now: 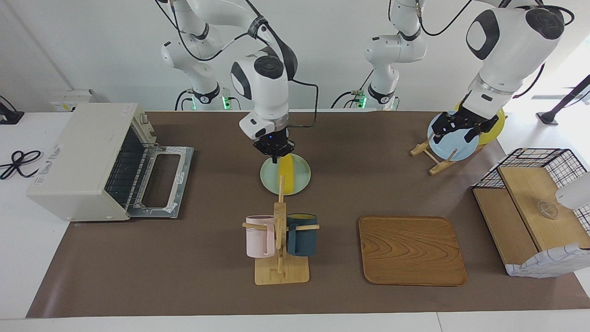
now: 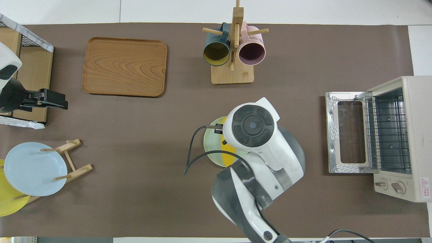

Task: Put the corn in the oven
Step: 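Grasp the corn on the green plate with the right gripper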

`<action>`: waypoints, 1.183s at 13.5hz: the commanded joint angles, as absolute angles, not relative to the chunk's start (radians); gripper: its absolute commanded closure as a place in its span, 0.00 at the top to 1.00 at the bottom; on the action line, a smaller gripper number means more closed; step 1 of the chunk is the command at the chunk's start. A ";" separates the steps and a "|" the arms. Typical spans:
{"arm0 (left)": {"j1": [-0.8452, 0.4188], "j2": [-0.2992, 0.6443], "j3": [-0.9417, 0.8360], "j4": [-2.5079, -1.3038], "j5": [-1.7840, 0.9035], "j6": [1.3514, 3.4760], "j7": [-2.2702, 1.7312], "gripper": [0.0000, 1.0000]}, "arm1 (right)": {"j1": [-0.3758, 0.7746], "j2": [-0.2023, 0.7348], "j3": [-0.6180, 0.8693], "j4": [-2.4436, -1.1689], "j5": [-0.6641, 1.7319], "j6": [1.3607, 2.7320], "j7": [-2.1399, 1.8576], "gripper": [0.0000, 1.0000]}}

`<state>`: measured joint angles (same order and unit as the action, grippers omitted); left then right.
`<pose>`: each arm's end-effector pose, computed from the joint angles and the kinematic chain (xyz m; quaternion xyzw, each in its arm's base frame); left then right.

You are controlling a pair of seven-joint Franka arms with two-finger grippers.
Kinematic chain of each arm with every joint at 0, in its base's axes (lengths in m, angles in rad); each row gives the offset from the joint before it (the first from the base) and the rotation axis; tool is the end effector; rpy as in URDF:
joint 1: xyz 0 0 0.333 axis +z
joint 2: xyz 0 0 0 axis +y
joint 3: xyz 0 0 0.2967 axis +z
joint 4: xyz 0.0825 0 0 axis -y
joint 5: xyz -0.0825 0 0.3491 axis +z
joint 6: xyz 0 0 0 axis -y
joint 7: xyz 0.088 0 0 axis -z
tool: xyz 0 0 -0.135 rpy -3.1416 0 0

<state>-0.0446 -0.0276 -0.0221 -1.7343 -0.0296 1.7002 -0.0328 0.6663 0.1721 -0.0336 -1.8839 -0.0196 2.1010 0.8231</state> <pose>0.5171 -0.0383 0.5308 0.9998 -0.0150 -0.0040 0.0142 0.4628 0.3384 0.3905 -0.9956 0.0900 -0.0244 0.0065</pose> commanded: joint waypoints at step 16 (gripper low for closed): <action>-0.046 -0.005 -0.026 -1.588 0.005 1.520 -0.020 1.00 | 0.790 0.361 -0.029 -1.919 -0.058 2.350 0.882 0.29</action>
